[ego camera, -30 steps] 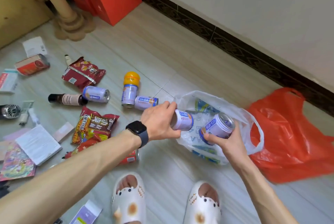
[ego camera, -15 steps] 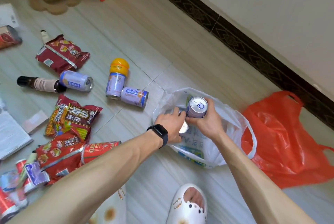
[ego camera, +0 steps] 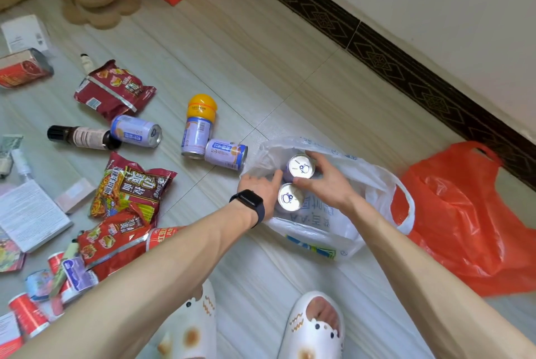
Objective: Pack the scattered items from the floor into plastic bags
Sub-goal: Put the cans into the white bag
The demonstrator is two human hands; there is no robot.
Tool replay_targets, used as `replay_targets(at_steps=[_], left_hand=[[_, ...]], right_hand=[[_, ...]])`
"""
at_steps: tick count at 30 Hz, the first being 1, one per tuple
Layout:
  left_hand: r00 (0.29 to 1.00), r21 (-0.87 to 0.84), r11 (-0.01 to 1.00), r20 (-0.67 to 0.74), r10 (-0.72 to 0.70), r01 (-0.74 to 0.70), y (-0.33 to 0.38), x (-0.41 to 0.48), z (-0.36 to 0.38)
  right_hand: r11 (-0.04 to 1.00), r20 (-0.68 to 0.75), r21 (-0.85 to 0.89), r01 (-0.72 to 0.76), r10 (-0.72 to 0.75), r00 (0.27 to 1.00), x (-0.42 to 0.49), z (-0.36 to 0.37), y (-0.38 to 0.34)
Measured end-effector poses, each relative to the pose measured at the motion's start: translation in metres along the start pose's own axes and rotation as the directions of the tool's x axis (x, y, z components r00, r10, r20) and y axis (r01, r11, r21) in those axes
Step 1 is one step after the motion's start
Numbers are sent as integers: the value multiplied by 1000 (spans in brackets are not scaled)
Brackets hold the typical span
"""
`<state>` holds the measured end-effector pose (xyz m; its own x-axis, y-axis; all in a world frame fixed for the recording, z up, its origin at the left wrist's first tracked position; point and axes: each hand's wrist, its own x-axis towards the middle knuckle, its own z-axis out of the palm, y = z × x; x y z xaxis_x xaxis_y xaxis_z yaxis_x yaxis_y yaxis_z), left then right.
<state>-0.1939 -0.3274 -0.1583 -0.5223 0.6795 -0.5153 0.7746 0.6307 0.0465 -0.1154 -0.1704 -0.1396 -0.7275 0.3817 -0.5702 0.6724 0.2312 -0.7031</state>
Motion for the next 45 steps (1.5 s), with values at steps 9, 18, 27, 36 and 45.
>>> replay_targets(at_steps=[9,18,27,36,45], left_hand=[[974,-237,971,-215,-68,15,-18,-13,-28],[901,-938,242,133,-412,249,-52,-31,-36],[885,-938,-139,346,-313,318,-17,-27,-45],[827,239,926,-423,370,-291,2,-26,-20],[961,643,718,122,249,-267,15,21,-28]], right_hand=[[988,-58,-127,-89,82,995,-8,39,-14],[947,-97,282,-155,189,977,-13,49,-16],[780,115,591,-206,171,979,-22,55,-17],[782,-155,-623,25,-155,976,-48,11,35],[156,-82,-983,-96,95,992,-47,-31,88]])
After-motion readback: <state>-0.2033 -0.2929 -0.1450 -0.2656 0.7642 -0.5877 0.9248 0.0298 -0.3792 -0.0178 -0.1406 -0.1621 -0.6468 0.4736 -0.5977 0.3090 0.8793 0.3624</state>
